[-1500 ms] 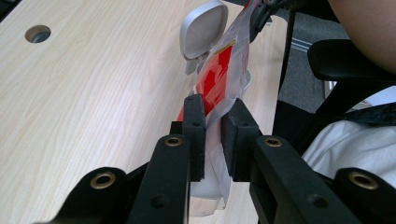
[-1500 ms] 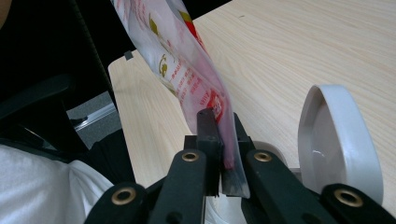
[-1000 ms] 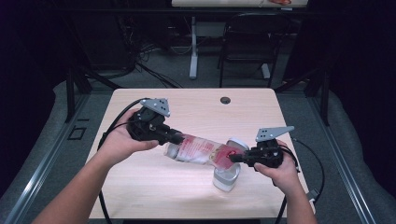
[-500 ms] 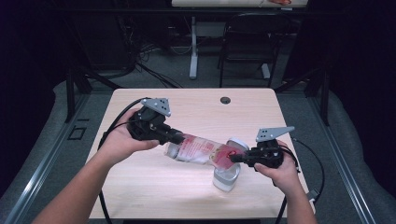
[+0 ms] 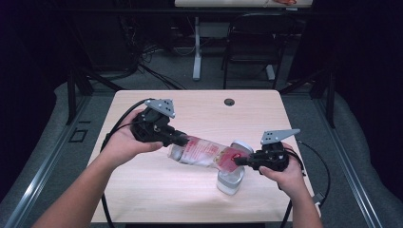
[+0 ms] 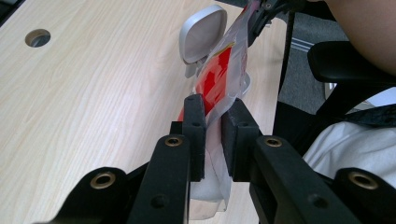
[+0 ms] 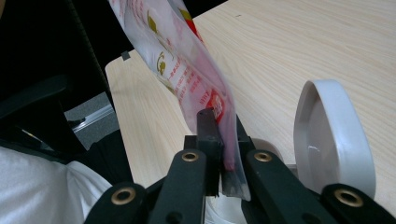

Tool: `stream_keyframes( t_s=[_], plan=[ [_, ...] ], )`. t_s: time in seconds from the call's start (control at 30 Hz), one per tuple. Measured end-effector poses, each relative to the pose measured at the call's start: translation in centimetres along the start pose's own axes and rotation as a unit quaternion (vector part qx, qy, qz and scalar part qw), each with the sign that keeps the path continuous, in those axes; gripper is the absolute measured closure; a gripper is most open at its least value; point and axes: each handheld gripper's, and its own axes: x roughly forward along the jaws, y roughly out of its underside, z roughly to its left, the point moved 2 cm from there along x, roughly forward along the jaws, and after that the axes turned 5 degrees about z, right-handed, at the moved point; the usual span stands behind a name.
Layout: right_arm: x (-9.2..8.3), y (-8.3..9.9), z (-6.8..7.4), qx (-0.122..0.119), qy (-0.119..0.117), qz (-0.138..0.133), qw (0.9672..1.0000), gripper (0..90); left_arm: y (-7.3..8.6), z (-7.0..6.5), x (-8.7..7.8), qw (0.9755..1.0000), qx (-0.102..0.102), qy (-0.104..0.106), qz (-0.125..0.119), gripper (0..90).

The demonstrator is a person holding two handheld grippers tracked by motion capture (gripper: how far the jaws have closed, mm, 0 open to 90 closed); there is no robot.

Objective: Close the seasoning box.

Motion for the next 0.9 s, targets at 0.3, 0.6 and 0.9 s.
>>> stream_keyframes(
  t_s=[0.3, 0.6, 0.9],
  plan=[
    [-0.02, 0.03, 0.00, -0.001, 0.001, 0.001, 1.0000, 88.8, -0.09, -0.02, -0.02, 1.0000, 0.001, 0.000, 0.002, 80.9],
    [-0.09, 0.09, -0.01, -0.002, 0.003, 0.003, 1.0000, 88.8, -0.21, -0.05, 0.04, 1.0000, 0.001, 0.000, -0.002, 80.9],
    [-0.08, 0.11, -0.03, -0.002, 0.003, 0.004, 1.0000, 88.8, -0.27, -0.01, 0.04, 1.0000, 0.001, 0.001, -0.002, 80.9]
  ],
)
